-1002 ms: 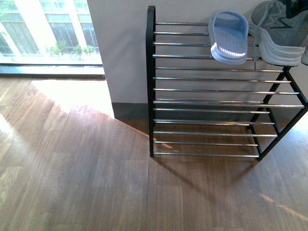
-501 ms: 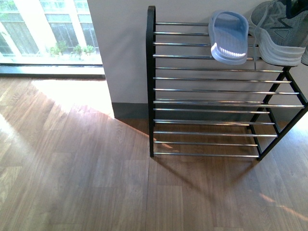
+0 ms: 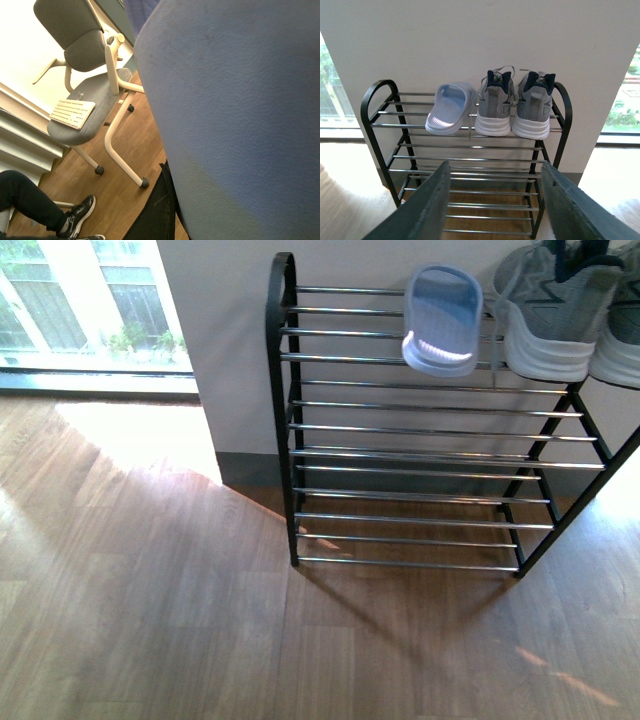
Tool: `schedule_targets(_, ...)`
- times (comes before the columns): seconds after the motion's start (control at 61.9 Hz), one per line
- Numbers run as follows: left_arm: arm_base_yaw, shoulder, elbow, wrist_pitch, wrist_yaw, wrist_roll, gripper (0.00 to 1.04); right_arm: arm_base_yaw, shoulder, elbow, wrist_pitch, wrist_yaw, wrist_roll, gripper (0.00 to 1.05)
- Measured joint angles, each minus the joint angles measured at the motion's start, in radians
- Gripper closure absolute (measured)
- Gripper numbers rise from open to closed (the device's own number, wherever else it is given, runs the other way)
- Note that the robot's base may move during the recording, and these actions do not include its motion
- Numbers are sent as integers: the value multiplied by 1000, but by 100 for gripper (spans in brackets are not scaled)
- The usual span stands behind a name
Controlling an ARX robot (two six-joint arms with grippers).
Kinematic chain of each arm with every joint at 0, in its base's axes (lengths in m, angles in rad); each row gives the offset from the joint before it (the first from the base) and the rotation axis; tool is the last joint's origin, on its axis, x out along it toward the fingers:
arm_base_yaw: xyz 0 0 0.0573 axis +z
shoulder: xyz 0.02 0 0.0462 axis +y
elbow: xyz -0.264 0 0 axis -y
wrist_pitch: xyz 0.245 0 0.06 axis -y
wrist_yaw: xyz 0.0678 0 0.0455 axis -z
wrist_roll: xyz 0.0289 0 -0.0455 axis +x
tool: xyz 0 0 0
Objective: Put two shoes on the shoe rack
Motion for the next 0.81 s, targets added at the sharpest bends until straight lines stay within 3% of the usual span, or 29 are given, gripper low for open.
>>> schedule_targets(0.032,0,-2,0,0,-1,0,103,0,0,0,0,0,0,8)
schedule_targets(0.081,0,-2,0,2,3,-2,103,0,0,0,0,5,0,9)
schedule_targets(0.194,6,61,44,131,259,-89,103,0,-1,0,-1,8,0,9)
schedule_targets(0.275,42,203,189,79,416,-143,103,0,-1,0,-1,6,0,9)
schedule_targets(0.42,53,468,494,-21,591,-131,103,0,-1,0,-2,5,0,9)
schedule_targets(0.614,0,908,1071,-256,692,18,103,0,-1,0,-2,4,0,9)
schedule_targets(0.808,-10,1150,1439,-441,708,80,103,0,-1,0,-2,4,0,9)
